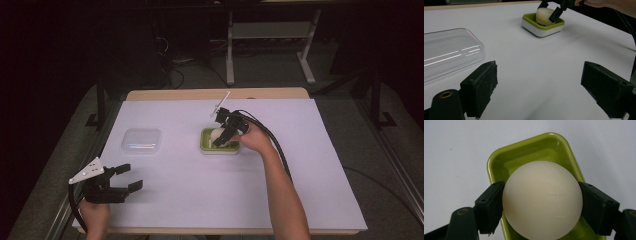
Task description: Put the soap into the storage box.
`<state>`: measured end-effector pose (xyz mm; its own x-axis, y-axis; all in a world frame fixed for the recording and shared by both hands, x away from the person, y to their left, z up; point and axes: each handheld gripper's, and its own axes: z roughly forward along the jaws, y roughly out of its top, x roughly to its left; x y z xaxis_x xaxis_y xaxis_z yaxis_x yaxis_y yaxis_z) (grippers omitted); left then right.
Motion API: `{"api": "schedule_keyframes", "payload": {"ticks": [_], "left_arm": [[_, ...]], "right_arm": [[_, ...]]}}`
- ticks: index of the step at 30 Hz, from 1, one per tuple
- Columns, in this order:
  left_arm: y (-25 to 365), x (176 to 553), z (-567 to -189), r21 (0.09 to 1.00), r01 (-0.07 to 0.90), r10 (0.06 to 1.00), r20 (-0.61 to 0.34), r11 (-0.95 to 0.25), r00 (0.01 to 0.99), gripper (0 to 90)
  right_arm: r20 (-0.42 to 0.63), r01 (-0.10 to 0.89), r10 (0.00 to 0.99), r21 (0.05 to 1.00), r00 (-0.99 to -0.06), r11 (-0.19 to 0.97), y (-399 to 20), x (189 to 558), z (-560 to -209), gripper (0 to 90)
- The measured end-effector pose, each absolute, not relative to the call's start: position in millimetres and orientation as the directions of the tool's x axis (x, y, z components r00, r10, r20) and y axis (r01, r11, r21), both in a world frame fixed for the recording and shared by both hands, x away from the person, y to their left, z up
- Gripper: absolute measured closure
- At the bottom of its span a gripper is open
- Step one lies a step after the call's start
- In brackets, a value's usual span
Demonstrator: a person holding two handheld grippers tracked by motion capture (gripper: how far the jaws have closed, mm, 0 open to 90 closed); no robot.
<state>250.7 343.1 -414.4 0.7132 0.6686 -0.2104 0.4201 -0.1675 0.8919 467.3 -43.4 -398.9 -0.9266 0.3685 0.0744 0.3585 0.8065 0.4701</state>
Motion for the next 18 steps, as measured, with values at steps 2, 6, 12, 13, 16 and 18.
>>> {"api": "schedule_keyframes", "payload": {"ticks": [2, 6, 12, 13, 16, 18], "left_arm": [[343.2, 250.7, -414.3, 0.892, 0.421, 0.669, -0.211, -0.166, 0.712, 13.1], [343.2, 250.7, -414.2, 0.892, 0.419, 0.668, -0.209, -0.169, 0.714, 13.1], [343.9, 250.6, -414.4, 0.893, 0.42, 0.671, -0.212, -0.162, 0.711, 13.1], [343.9, 250.6, -414.4, 0.893, 0.42, 0.671, -0.213, -0.162, 0.711, 13.1], [343.5, 250.9, -414.4, 0.893, 0.419, 0.668, -0.213, -0.162, 0.713, 13.1], [343.3, 250.9, -414.4, 0.892, 0.42, 0.668, -0.212, -0.165, 0.713, 13.1]], "right_arm": [[0.073, 0.358, 0.369, 0.473, -0.927, 0.805, -43.2, 467.3, -398.3, 23.6], [0.074, 0.358, 0.368, 0.469, -0.927, 0.807, -42.1, 466.8, -399.1, 23.6], [0.064, 0.36, 0.374, 0.456, -0.925, 0.814, -40.9, 466.7, -400.3, 23.5], [0.065, 0.363, 0.376, 0.456, -0.924, 0.812, -41.2, 466.9, -400.2, 23.4], [0.059, 0.363, 0.378, 0.445, -0.924, 0.818, -41.0, 466.5, -400.2, 23.5], [0.057, 0.361, 0.38, 0.466, -0.923, 0.807, -42.3, 465.9, -397.8, 25.3]]}}
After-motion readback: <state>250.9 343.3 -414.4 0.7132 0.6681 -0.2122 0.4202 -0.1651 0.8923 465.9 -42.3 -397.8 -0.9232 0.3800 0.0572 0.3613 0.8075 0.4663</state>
